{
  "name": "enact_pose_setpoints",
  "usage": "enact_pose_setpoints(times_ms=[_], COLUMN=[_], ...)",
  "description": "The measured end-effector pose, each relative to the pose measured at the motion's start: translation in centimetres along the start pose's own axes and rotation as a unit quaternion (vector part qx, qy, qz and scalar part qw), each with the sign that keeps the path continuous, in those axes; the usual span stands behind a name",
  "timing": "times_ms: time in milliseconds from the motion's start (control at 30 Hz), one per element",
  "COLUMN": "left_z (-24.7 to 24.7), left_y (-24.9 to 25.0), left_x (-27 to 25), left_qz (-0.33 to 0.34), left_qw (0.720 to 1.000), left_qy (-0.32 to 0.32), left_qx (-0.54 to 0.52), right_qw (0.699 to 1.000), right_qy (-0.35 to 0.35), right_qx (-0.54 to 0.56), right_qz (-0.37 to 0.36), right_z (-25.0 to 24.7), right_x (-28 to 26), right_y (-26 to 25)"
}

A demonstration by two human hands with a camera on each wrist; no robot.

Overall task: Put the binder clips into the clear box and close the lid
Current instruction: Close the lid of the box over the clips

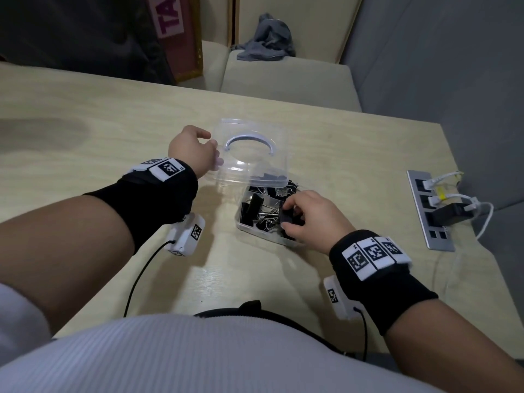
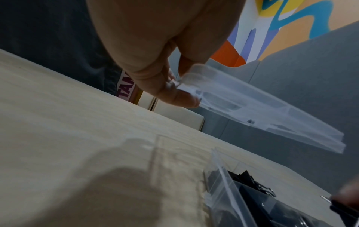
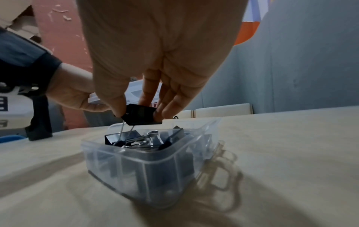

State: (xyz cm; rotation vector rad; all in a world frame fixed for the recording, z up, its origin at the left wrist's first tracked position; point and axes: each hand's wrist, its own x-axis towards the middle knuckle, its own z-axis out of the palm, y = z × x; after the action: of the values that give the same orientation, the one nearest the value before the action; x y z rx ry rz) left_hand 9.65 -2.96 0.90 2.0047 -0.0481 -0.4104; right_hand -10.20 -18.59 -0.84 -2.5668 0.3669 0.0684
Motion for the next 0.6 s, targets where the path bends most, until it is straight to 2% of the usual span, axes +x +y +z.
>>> enact_pose_setpoints(times_ms=[133, 267, 433, 600], left_z=[0.0, 0.1, 0.2, 0.4], left_y=[0.2, 0.1, 0.1, -0.1], left_x=[-0.1, -0.2, -0.4, -0.5], left_qz=[0.003, 0.002, 0.008, -0.002], left_qw=[1.000, 1.000, 1.000, 1.000], left_qy=[0.001, -0.004, -0.012, -0.027], left_qx=[0.019, 0.007, 0.019, -0.003], right_qw=[1.000, 0.995, 1.000, 0.995], right_qy=[-0.005, 0.030, -0.020, 0.079], right_qx=[0.027, 0.093, -0.013, 0.011], right_qz=[0.001, 0.022, 0.006, 0.065], right_z=[0.7, 0.8, 1.1, 0.5], right_x=[-0.2, -0.3, -0.1, 0.0], right_y=[-0.3, -0.1, 0.1, 1.1])
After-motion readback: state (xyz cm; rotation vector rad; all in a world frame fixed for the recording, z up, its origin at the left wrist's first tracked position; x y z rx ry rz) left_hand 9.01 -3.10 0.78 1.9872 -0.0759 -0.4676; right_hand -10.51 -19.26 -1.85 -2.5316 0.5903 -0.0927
